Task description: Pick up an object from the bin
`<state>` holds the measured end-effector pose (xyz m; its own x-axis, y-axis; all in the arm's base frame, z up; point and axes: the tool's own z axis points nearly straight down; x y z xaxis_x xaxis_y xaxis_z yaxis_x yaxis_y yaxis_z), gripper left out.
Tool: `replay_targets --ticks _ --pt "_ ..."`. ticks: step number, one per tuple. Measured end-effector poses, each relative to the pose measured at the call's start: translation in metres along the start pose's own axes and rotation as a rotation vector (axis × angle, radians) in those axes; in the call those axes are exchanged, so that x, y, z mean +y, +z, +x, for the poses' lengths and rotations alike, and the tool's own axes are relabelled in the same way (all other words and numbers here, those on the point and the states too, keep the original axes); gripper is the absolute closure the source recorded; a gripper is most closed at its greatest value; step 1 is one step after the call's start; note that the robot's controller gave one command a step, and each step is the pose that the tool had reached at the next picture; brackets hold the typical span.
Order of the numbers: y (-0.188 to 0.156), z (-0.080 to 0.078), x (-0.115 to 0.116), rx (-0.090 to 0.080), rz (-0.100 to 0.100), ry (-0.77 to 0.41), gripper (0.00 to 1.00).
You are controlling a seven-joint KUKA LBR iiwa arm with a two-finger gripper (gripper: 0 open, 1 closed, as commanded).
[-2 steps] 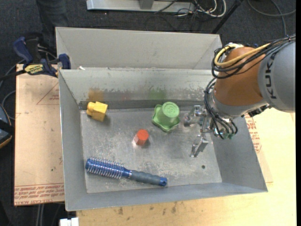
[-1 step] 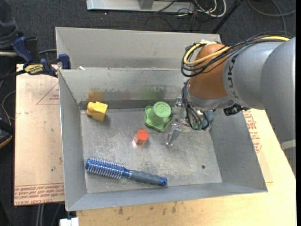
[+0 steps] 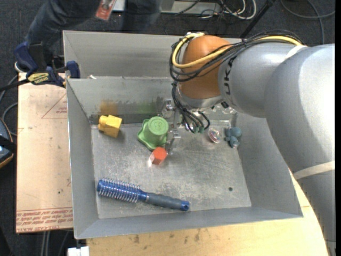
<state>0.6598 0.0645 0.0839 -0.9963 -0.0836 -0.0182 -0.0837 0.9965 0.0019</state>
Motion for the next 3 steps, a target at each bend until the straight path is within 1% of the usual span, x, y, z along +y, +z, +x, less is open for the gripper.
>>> replay_targets --ticks 1,2,3 --pt "-0.004 0.002 0.033 0.005 -0.001 -0.152 0.0" --pt "0.004 -0.006 0.07 -0.006 0.0 -0.2 0.0" --pt "0.003 -0.007 0.07 -0.01 -0.002 -0.199 1.0"
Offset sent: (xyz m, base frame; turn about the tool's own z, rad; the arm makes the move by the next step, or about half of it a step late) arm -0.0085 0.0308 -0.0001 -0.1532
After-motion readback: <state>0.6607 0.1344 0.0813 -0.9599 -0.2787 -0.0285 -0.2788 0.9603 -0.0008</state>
